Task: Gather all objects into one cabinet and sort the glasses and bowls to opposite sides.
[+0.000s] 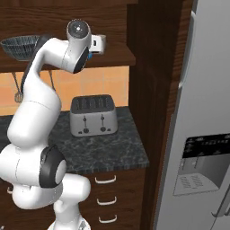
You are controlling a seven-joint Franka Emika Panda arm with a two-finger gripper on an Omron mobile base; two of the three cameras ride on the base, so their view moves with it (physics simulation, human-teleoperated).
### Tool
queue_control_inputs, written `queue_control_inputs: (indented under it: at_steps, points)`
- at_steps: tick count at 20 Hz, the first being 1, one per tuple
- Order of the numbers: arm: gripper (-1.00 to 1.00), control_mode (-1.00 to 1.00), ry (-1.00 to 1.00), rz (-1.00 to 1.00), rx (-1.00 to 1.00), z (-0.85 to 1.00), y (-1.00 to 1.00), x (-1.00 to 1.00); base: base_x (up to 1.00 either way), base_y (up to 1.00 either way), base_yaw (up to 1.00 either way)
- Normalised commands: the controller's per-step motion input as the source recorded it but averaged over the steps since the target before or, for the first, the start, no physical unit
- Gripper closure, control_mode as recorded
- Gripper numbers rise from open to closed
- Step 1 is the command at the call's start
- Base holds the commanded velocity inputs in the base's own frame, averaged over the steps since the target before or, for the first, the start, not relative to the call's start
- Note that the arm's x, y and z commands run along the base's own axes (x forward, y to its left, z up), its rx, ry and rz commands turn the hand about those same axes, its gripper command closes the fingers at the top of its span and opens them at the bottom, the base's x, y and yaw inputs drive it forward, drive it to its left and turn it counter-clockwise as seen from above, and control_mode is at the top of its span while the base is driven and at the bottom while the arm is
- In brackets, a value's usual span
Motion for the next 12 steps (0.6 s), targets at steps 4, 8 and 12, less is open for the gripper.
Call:
queue_control_inputs:
  at_steps: [4, 8, 12]
  points:
    - [1.0, -1.0, 0.0, 0.0, 0.0, -0.02, 0.0, 0.16, 0.0, 0.0, 0.0]
    - [1.0, -1.0, 0.0, 0.0, -0.01, -0.06, 0.01, 0.3, 0.0, 0.0, 0.0]
    - [1.0, -1.0, 0.0, 0.0, -0.01, -0.18, 0.0, 0.15, 0.0, 0.0, 0.0]
